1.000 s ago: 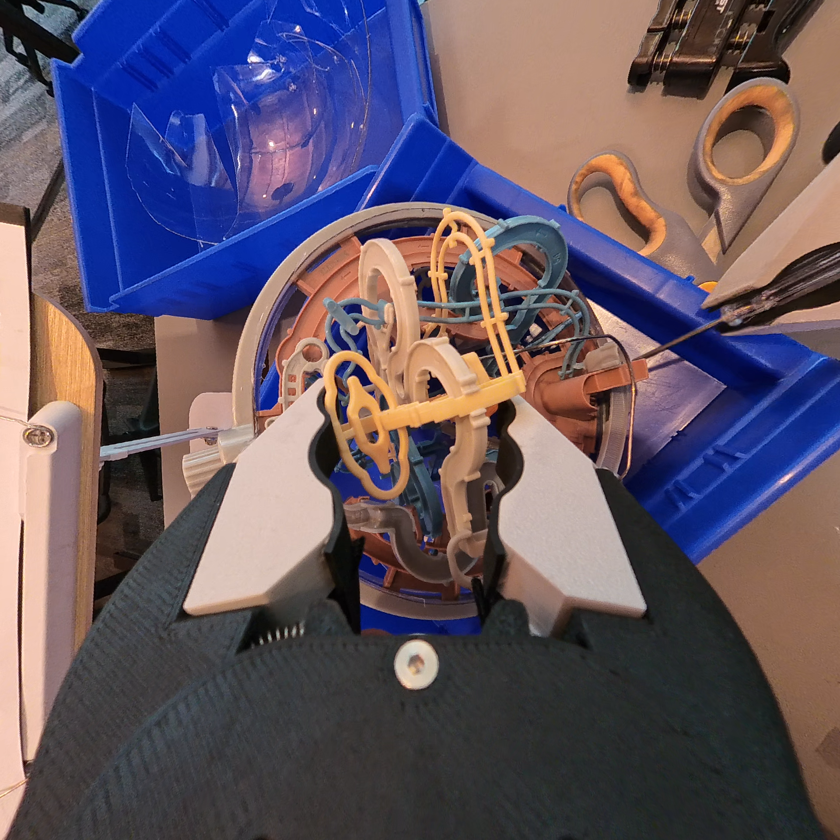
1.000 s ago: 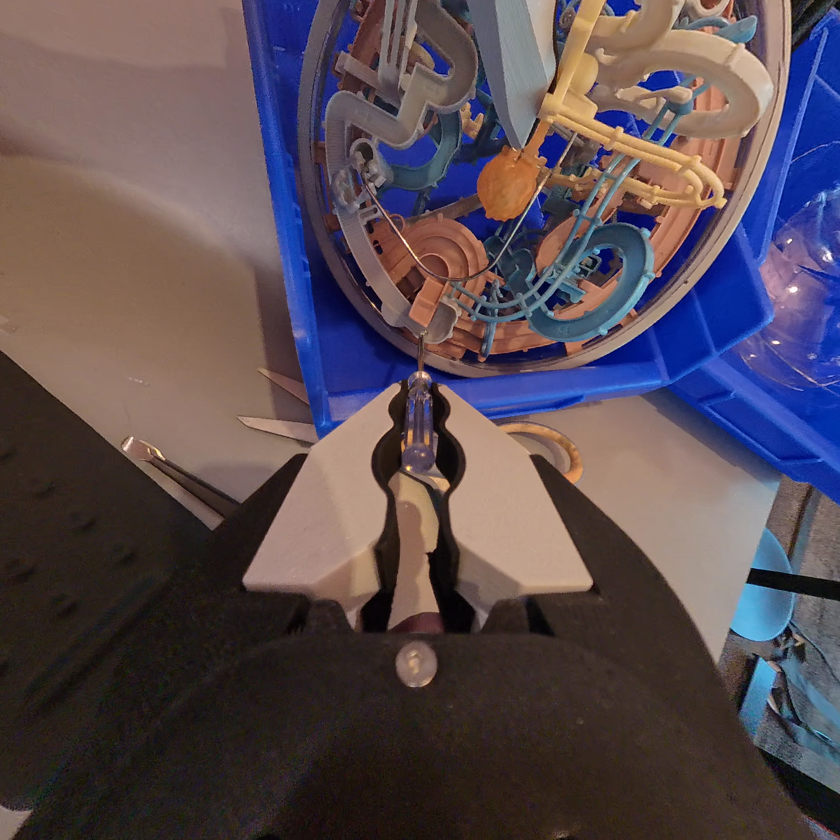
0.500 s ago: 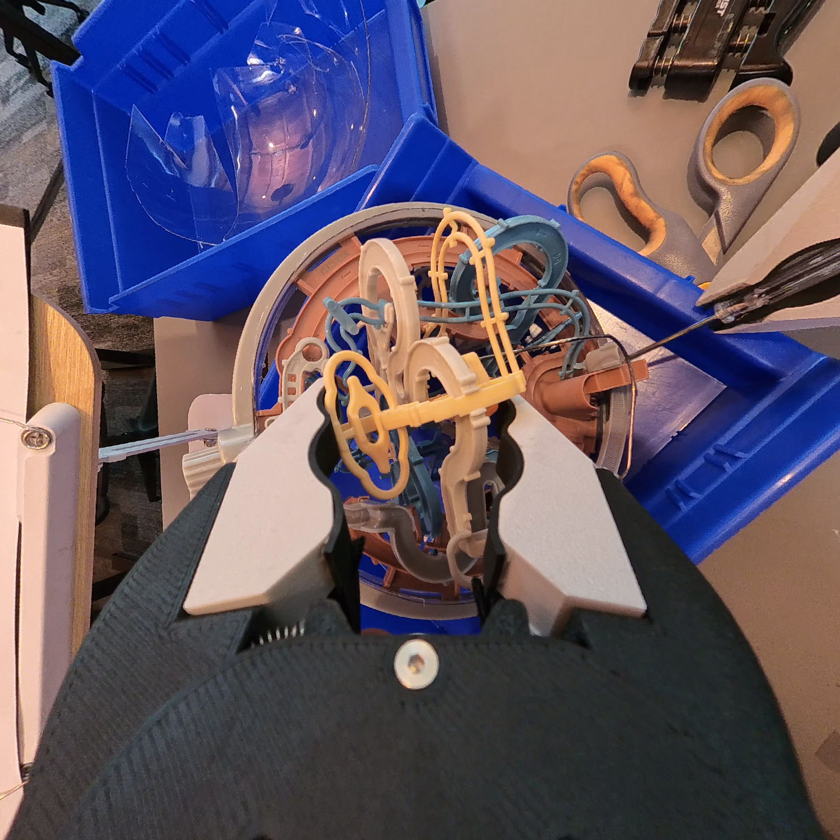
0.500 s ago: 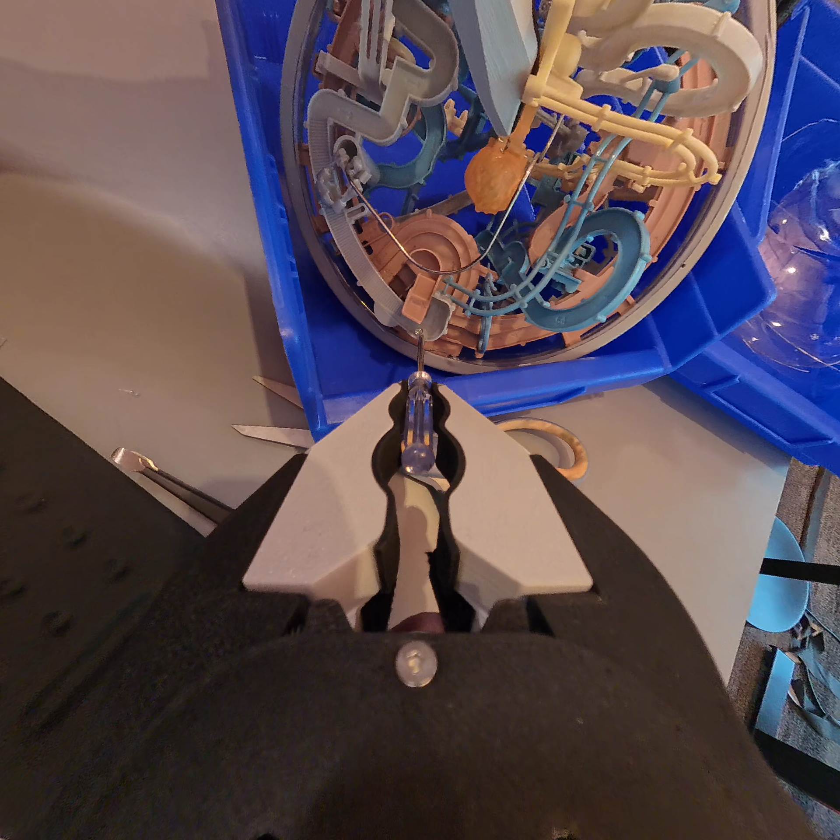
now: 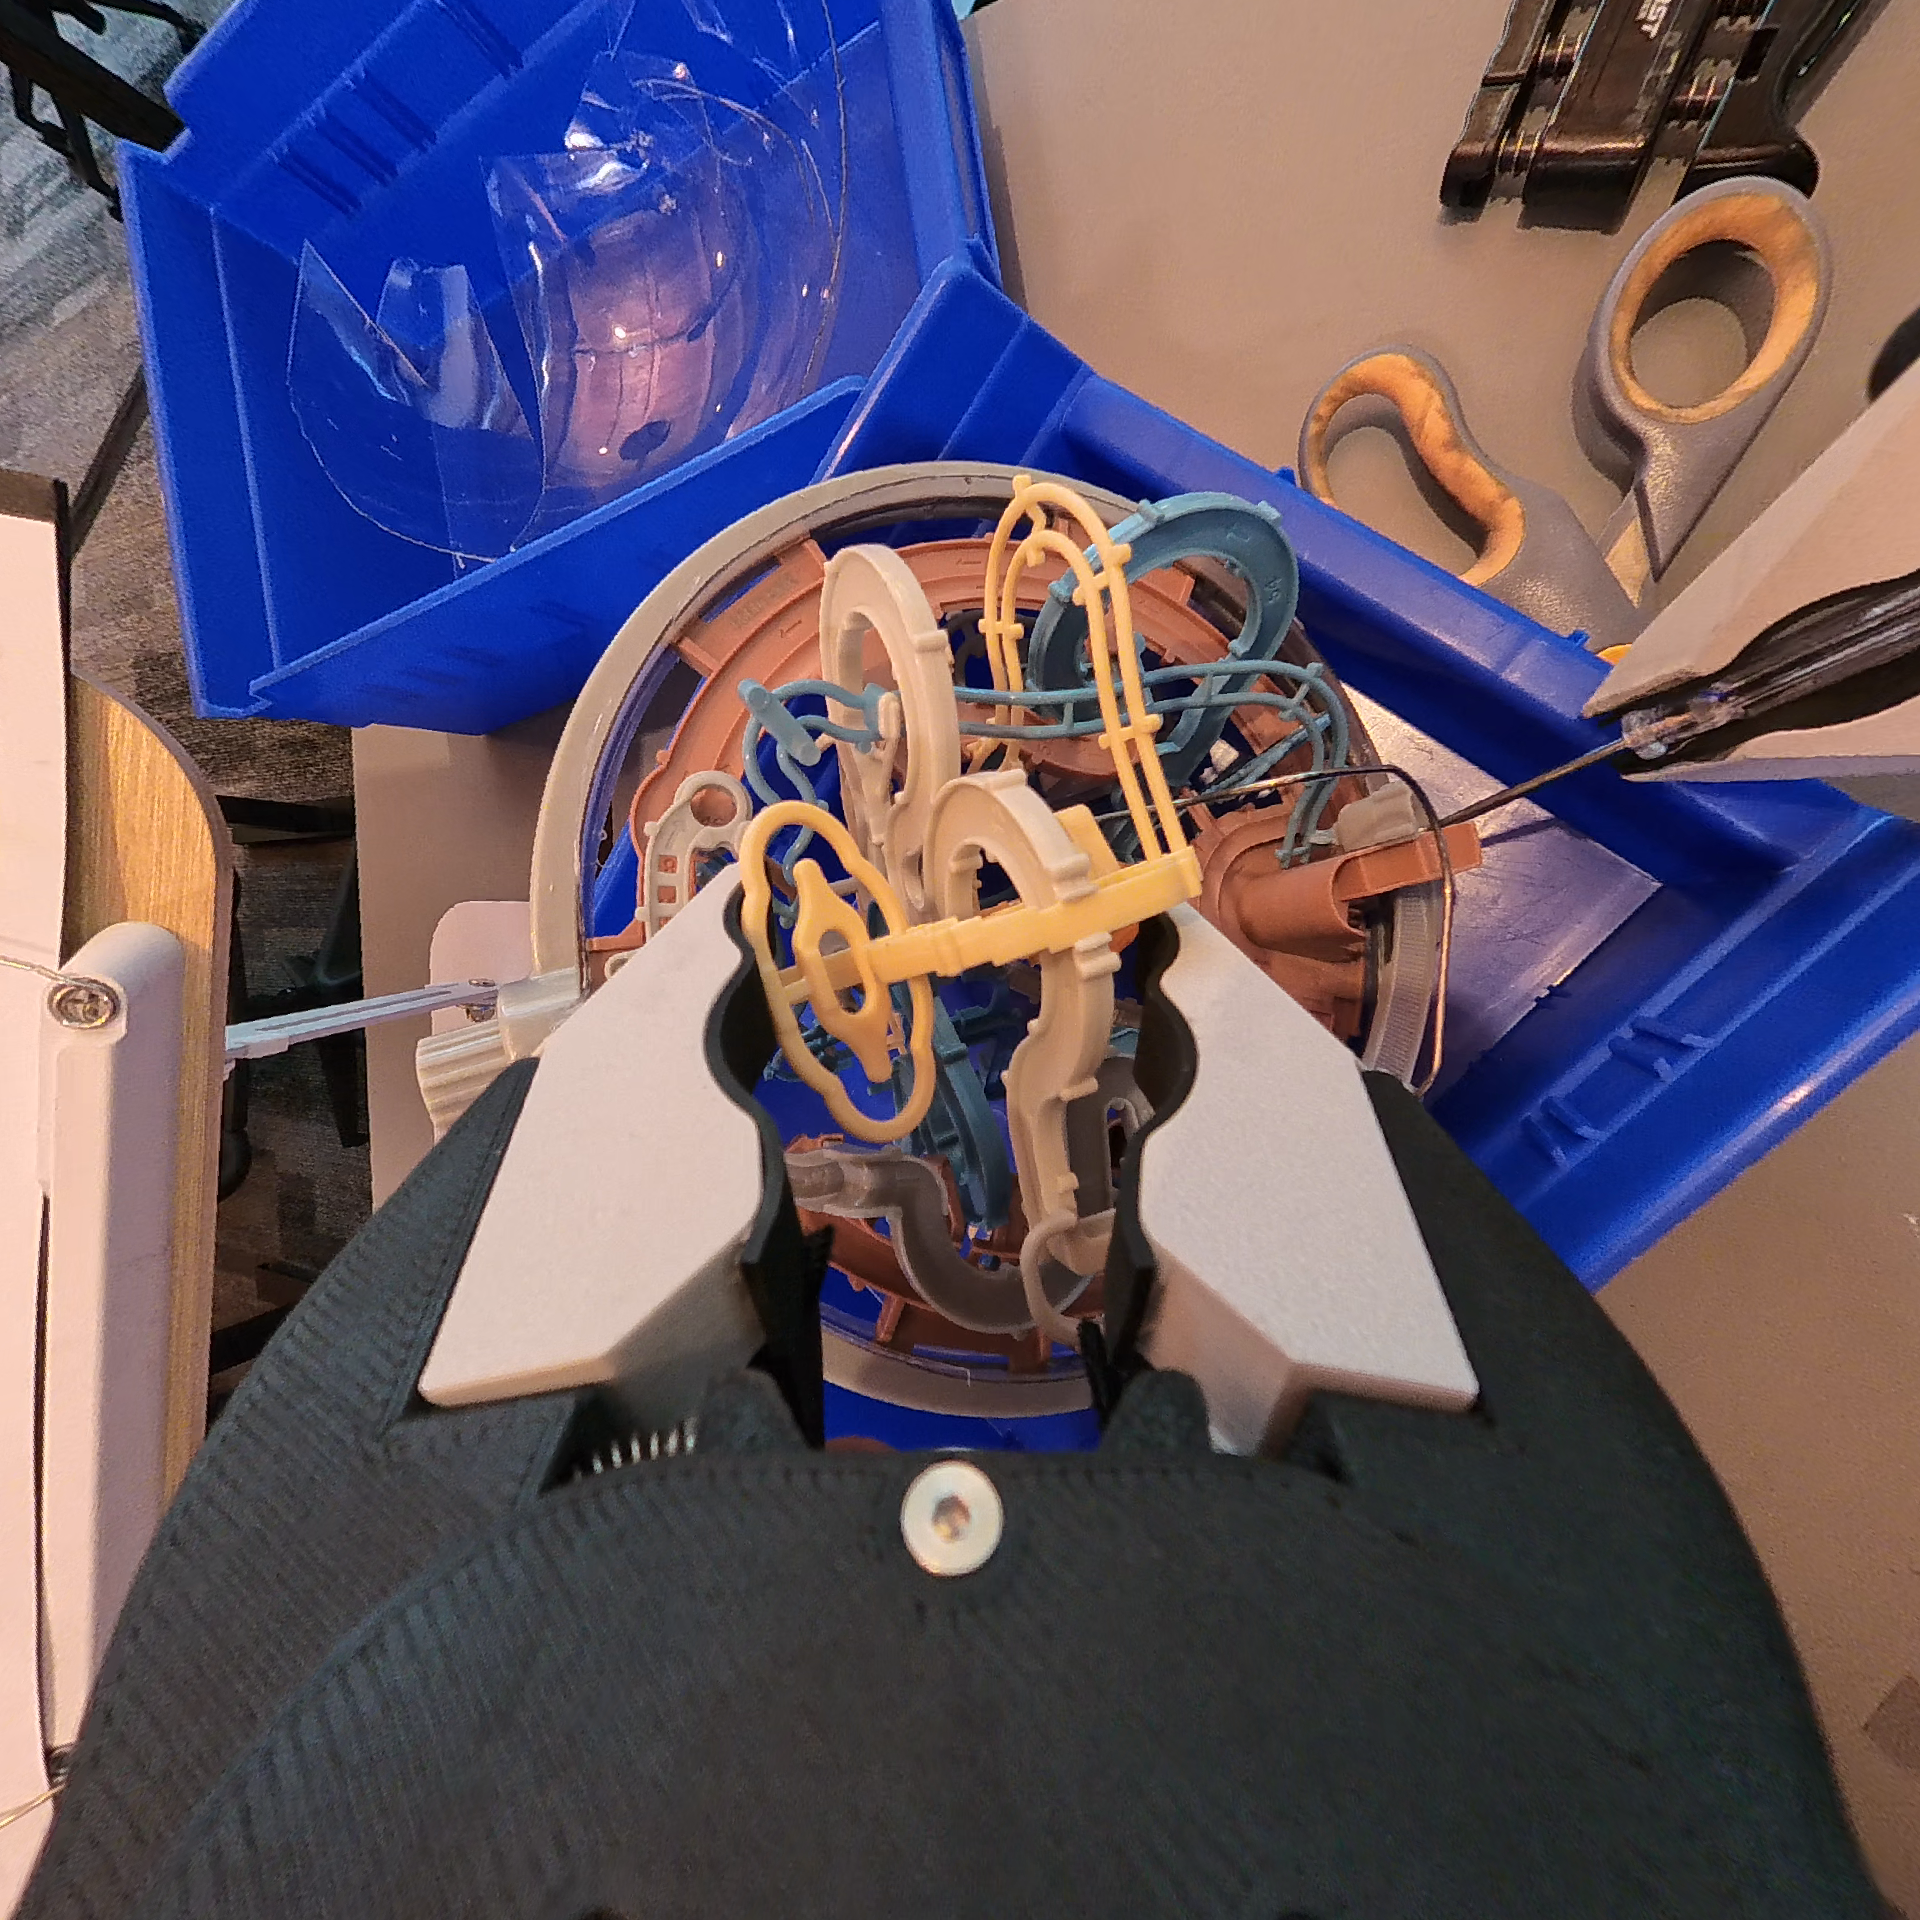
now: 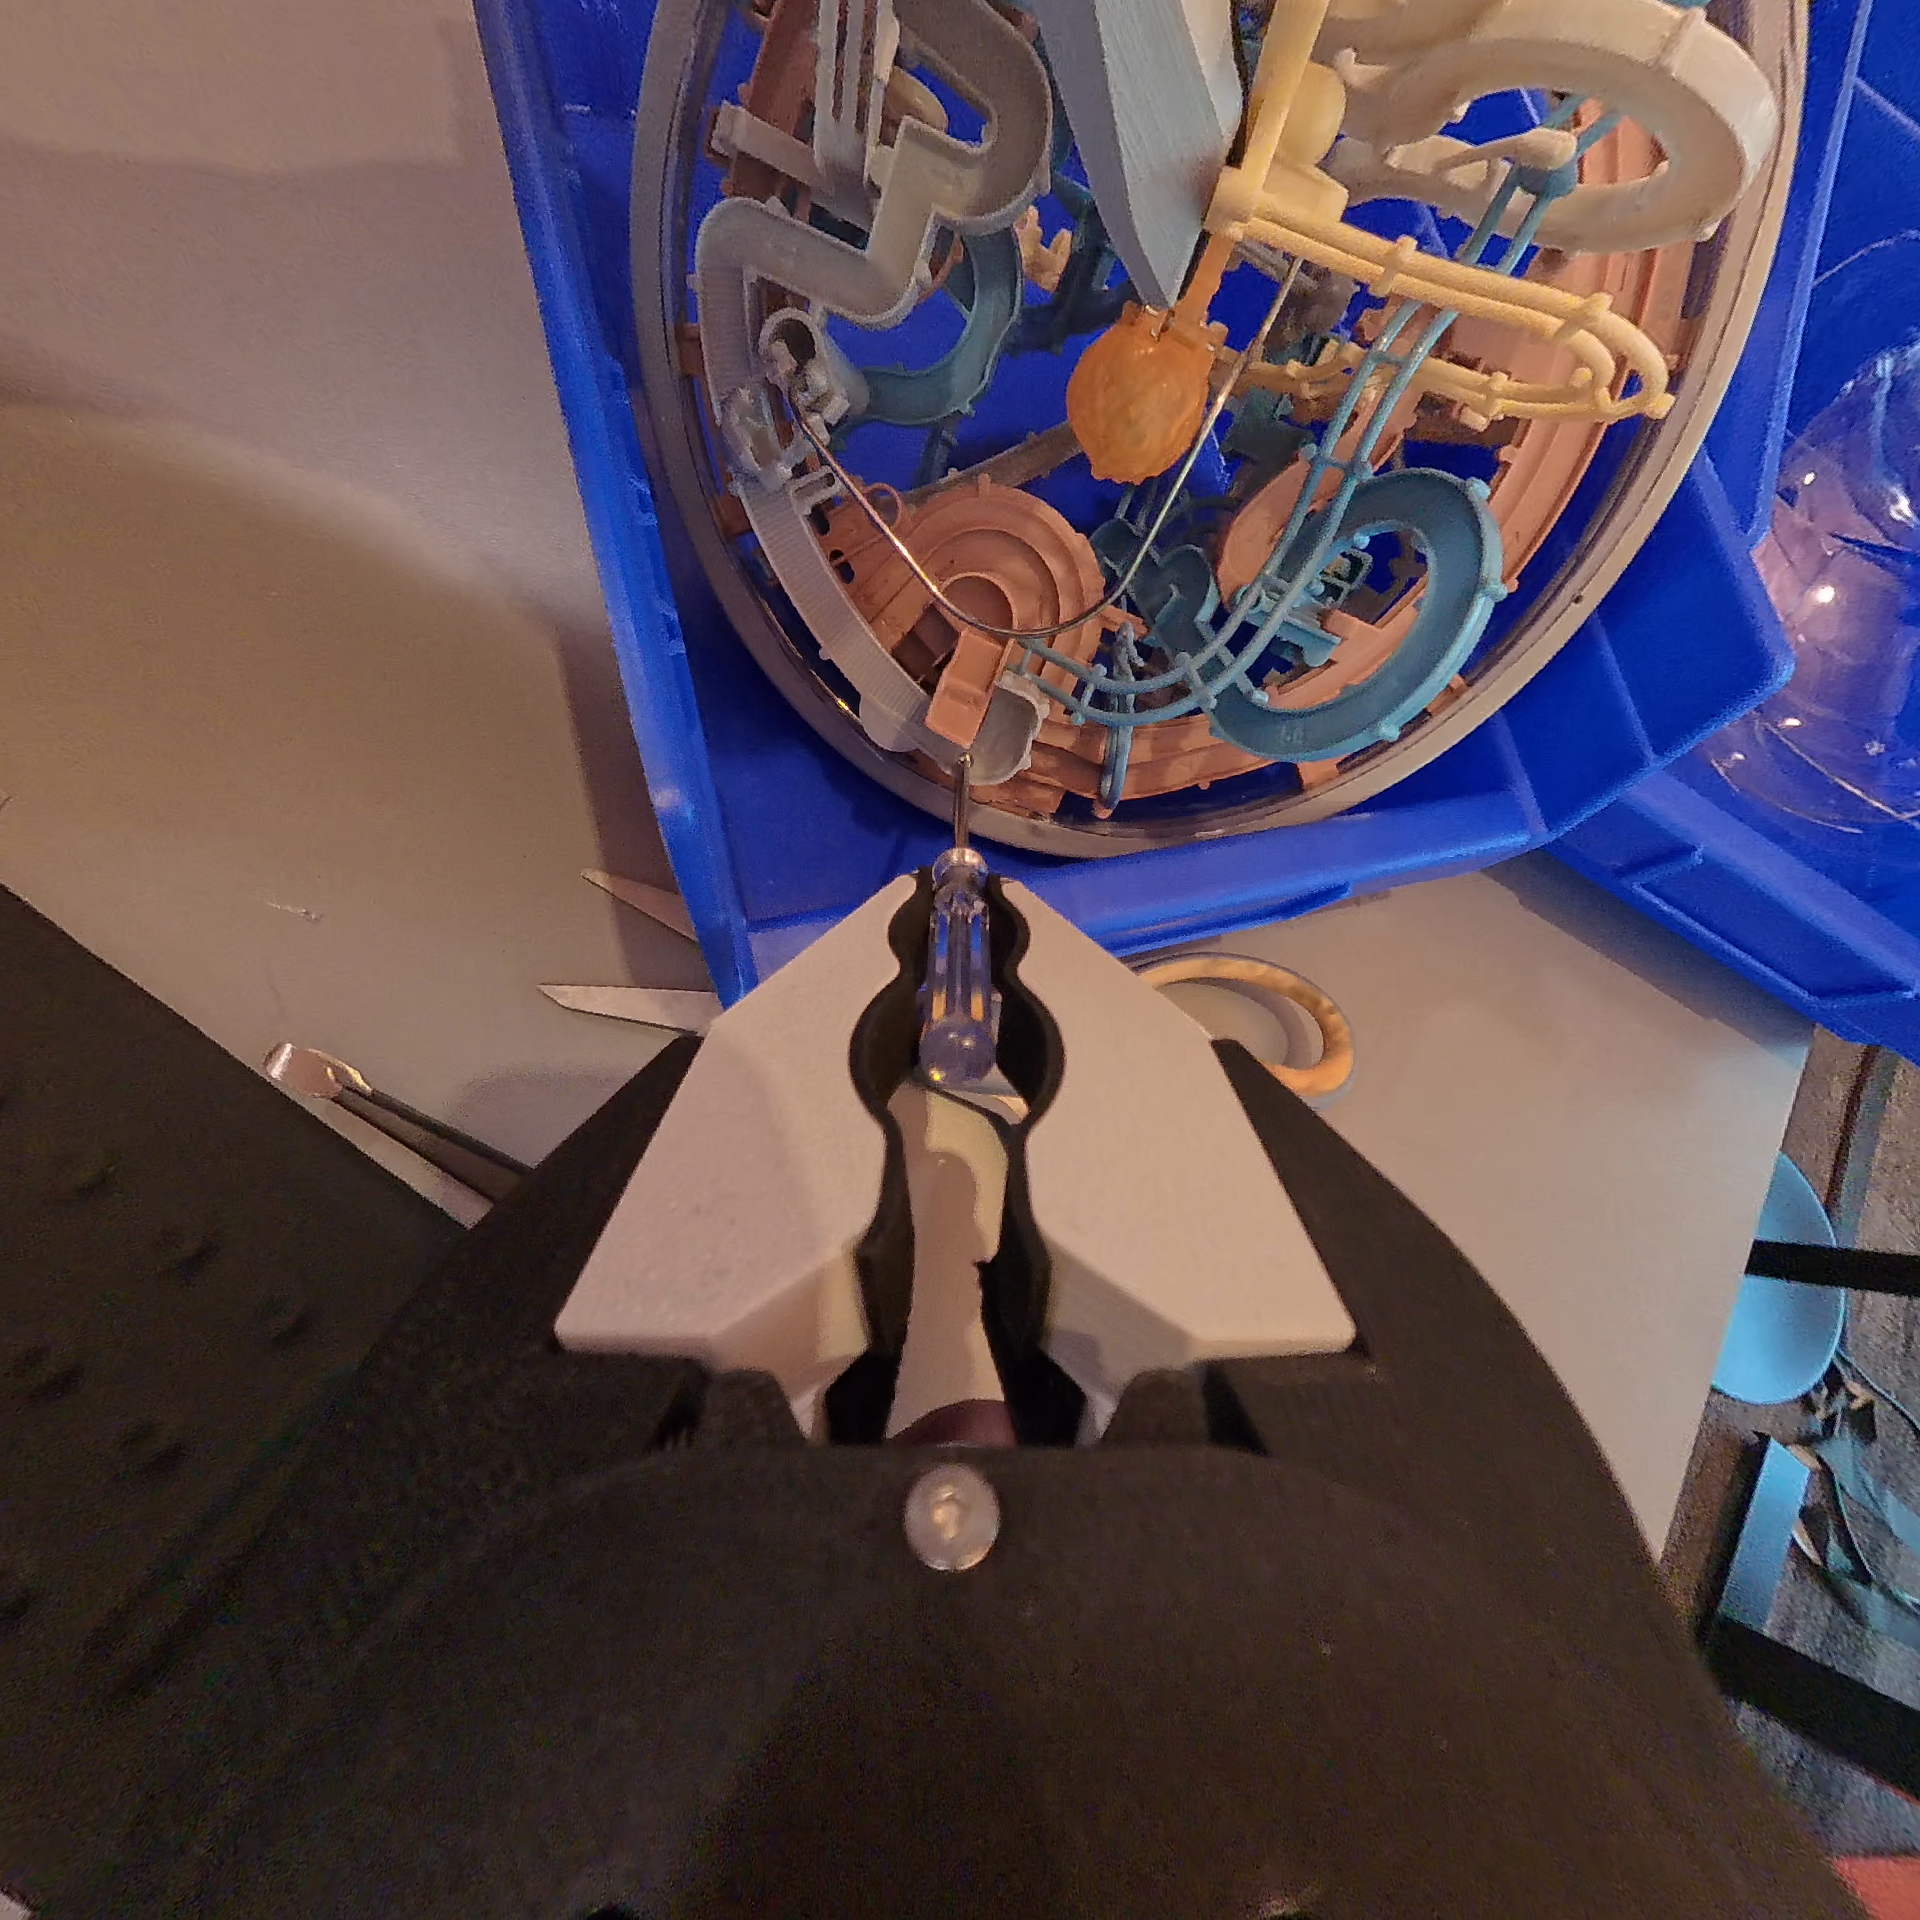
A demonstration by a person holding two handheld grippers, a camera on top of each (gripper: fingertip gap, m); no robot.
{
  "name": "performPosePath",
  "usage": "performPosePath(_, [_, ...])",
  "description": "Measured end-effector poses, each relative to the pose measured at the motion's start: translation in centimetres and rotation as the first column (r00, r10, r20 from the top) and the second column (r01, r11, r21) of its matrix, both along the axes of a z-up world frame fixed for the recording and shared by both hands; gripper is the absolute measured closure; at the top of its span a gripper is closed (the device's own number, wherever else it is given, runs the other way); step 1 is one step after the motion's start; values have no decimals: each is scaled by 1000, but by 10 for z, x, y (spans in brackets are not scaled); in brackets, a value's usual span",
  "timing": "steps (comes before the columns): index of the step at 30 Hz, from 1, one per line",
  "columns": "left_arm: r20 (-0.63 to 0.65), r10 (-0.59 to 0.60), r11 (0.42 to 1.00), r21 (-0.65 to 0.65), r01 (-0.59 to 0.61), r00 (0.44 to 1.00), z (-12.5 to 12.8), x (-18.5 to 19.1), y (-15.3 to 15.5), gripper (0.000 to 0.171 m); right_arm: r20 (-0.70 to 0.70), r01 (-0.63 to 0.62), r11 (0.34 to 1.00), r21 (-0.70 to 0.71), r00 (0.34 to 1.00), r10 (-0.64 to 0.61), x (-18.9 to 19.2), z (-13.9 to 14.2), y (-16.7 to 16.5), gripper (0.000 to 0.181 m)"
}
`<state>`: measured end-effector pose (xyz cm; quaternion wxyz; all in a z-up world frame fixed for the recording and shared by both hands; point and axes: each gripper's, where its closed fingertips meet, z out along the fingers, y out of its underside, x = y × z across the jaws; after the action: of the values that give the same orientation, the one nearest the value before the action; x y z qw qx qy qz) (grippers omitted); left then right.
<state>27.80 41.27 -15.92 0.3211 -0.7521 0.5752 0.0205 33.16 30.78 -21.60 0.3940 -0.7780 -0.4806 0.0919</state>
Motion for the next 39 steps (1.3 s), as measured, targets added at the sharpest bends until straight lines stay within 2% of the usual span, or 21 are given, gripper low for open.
performPosePath(3, [-2,1,1000,1,-1,1000,0,0,0,104,-28,45,998,-40,999,-46,-1,1,-2,175])
performPosePath(8, [-3,4,1000,1,-4,1000,0,0,0,104,-182,124,979,-161,971,-153,-3,1,-1,175])
performPosePath(12, [-4,3,1000,1,-3,1000,0,1,0,104,-205,145,977,-158,963,-176,-3,0,-1,175])
performPosePath(17, [-6,2,1000,5,-2,1000,0,1,0,104,-75,68,997,-26,995,-70,-4,0,-1,175])
performPosePath(20, [-7,3,1000,8,-2,1000,0,1,0,104,74,-67,995,72,995,62,-4,1,0,175])
performPosePath(22, [-9,2,1000,9,-2,1000,0,1,1,104,187,-180,974,135,970,154,-5,2,3,176])
performPosePath(24, [-10,2,1000,10,-2,1000,0,0,1,104,331,-306,930,203,916,229,-7,3,3,175])
performPosePath(25, [-9,1,1000,10,-1,1000,0,0,1,104,439,-406,878,252,857,271,-8,3,2,175])
performPosePath(27, [-10,2,1000,11,-2,1000,0,0,1,104,664,-615,727,306,685,301,-9,2,2,175])
performPosePath(30, [-11,4,1000,14,-4,1000,0,0,1,104,897,-845,460,272,396,198,-9,2,1,176])
performPosePath(31, [-10,4,1000,13,-4,1000,0,0,1,104,928,-876,406,259,343,148,-9,2,0,176])
performPosePath(32, [-6,4,1000,9,-4,1000,0,0,1,104,937,-886,385,257,326,125,-9,2,-2,176])
performPosePath(33, [2,4,1000,3,-4,1000,0,0,1,104,921,-876,392,281,361,145,-9,5,-5,176])
performPosePath(34, [3,5,1000,2,-5,1000,0,0,1,104,873,-840,424,339,449,190,-13,13,-9,176])
performPosePath(35, [4,4,1000,2,-4,1000,0,0,1,104,809,-782,483,393,544,222,-15,23,-11,176])
performPosePath(37, [6,2,1000,1,-2,1000,0,0,1,104,700,-655,631,416,674,239,-9,29,-7,176])
performPosePath(39, [7,2,1000,1,-2,1000,0,1,1,104,557,-466,821,330,798,229,3,17,-3,176])
